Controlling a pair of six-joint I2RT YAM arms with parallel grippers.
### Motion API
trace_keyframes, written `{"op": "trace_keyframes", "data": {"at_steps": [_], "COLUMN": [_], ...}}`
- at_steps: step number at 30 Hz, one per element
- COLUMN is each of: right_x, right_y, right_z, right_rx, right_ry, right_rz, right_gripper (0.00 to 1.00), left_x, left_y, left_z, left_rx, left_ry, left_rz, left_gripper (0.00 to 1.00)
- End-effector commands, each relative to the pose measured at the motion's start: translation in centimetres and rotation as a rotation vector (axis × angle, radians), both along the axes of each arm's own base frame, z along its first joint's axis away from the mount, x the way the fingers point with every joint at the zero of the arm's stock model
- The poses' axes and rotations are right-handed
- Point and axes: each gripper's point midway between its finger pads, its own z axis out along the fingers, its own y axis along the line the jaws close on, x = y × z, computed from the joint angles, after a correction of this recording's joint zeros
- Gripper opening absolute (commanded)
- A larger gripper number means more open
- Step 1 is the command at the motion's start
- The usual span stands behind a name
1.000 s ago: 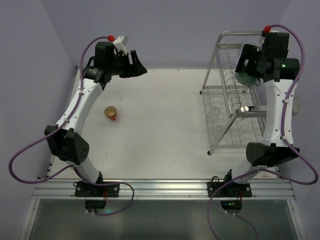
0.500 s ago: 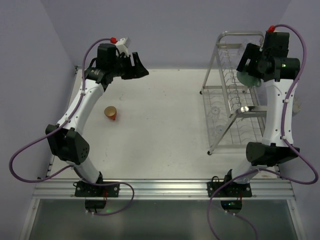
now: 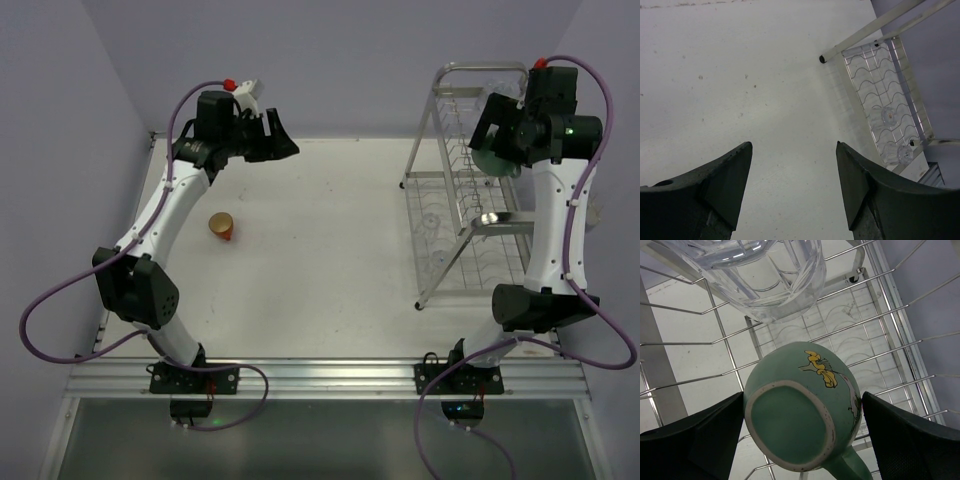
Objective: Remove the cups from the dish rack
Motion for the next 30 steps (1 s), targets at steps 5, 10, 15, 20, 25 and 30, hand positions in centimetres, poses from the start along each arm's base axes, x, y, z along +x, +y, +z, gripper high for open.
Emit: {"op": "trace_keyframes", "data": {"at_steps": [5,10,15,20,25,30], "right_x": [-2.1,-2.4,-2.4,-2.1,-1.7,-1.2], "right_y": [0.3,0.1,0.0,-0.1,-0.1,0.1], "right_z": [1.5,0.9,0.6,0.5,0.8,0.7], "right_rx": [-0.008,-0.021,-0.025,-0.022,-0.016,-0.004], "right_ry": [-0.017,0.003,0.015,0.012,0.002,0.001], "right_rz": [0.013,0.01,0.009,-0.001,-0.012,-0.012], "right_gripper": [0.99,0.99,0.91,0.38,0.07,0.0], "left_x": [-0.4,-0.5,-0.6,-1.1,-2.1,-3.1], "left_y": [-0.9,-1.0,-1.0,-1.8,-3.4,-5.0], "left_z": [1.5,1.2,1.3,2.2,3.6,5.1], "left_rx": [-0.042,-0.044,-0.045,-0.065,-0.095,-0.121], "left_ry": [-0.035,-0.029,-0.03,-0.038,-0.057,-0.083], "left_rz": [-0.033,-0.038,-0.039,-0.069,-0.125,-0.174], "left_gripper": [0.72,0.72,0.72,0.72,0.71,0.71]}}
